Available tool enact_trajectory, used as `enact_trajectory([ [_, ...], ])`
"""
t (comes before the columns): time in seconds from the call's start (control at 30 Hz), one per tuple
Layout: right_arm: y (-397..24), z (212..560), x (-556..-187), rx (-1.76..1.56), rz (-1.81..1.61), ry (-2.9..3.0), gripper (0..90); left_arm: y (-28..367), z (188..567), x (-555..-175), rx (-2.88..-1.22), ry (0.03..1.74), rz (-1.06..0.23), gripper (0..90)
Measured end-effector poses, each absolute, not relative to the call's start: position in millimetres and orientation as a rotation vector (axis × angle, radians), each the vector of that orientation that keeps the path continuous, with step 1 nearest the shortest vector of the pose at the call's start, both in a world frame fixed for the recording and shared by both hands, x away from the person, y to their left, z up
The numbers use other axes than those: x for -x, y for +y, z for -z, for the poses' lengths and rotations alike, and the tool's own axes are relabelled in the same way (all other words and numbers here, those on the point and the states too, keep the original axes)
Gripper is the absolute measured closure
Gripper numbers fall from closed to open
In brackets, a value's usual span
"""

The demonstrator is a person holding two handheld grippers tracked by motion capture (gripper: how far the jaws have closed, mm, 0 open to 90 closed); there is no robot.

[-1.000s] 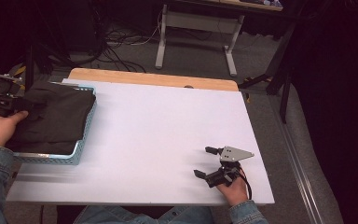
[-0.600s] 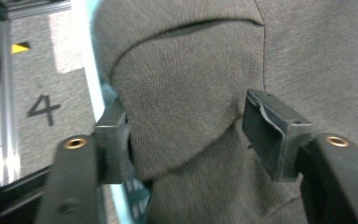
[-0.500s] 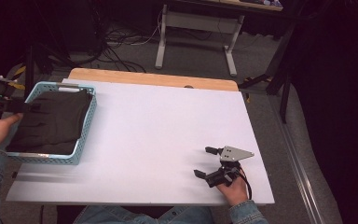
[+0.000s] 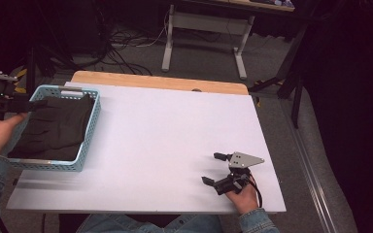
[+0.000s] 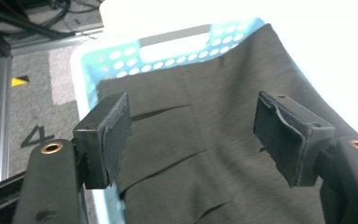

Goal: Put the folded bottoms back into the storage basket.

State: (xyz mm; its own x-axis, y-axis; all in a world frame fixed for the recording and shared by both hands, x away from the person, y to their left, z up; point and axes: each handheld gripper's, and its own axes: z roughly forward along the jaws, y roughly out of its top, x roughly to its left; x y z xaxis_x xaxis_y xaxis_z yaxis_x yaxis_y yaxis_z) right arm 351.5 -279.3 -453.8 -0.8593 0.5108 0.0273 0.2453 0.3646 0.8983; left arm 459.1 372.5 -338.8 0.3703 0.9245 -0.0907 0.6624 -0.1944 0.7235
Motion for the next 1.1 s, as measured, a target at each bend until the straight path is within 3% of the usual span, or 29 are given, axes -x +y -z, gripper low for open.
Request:
enact_trajectory([
  [0.2, -279.0, 453.8, -351.4, -0.671, -1.494, 2.373, 0.4, 353.4, 330.7, -463.6, -1.933, 1.338, -0.462, 29.9],
  [0.33, -279.5, 453.6, -351.1, -0.669, -1.498, 2.370, 0.4, 339.9, 329.4, -470.3, -1.919, 1.338, -0.422, 46.2],
  [0.53, -279.5, 453.6, -351.0, -0.665, -1.500, 2.371, 0.4, 322.0, 330.5, -480.1, -1.930, 1.333, -0.383, 58.1],
  [0.67, -279.6, 453.6, -350.8, -0.666, -1.498, 2.371, 0.4, 311.3, 333.6, -488.4, -1.956, 1.354, -0.400, 74.5],
  [0.83, -279.8, 453.4, -350.6, -0.661, -1.500, 2.370, 0.5, 298.8, 341.2, -498.0, -1.941, 1.439, -0.435, 86.7],
  [1.1, -279.7, 453.3, -350.4, -0.658, -1.503, 2.372, 0.4, 291.1, 355.0, -511.9, -1.987, 1.431, -0.395, 89.5],
])
